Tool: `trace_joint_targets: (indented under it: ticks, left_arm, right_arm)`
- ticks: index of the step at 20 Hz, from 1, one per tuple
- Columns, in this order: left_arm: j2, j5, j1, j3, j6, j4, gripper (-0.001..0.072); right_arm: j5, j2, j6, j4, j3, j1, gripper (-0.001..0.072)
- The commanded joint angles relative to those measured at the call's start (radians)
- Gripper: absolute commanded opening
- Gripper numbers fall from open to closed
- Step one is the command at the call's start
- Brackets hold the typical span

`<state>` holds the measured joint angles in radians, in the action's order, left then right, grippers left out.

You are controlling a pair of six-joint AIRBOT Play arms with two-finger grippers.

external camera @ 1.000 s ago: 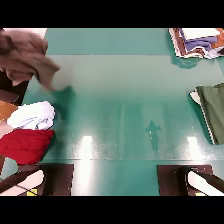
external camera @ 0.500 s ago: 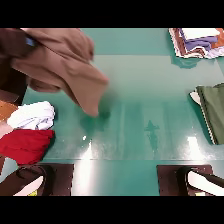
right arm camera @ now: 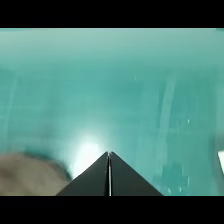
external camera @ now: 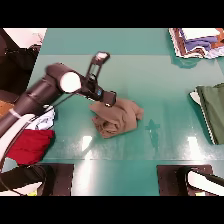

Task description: Fold the shirts.

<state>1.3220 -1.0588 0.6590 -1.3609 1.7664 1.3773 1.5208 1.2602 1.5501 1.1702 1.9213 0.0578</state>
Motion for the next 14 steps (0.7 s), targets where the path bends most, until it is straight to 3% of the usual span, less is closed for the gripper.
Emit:
trace_joint_targets:
  ticks: [1, 6, 12, 14]
  left_arm:
    - [0.053, 0.042, -0.023, 0.010, -0.058, 0.006, 0.0708]
    - [0.002, -0.019, -0.274, 0.017, -0.161, -0.047, 0.0708]
    - [0.145, -0.017, -0.469, 0.165, -0.355, -0.428, 0.0708]
    - [0.221, -0.026, -0.470, 0.165, -0.364, -0.472, 0.0708]
  right_arm:
    - [0.045, 0.000, -0.001, 0.000, -0.029, 0.000, 0.0017]
    - [0.074, 0.002, 0.000, 0.000, -0.029, 0.000, 0.0018]
    - [0.089, 0.002, 0.000, -0.001, -0.029, 0.000, 0.0018]
    - [0.098, 0.002, 0.000, -0.001, -0.029, -0.002, 0.0018]
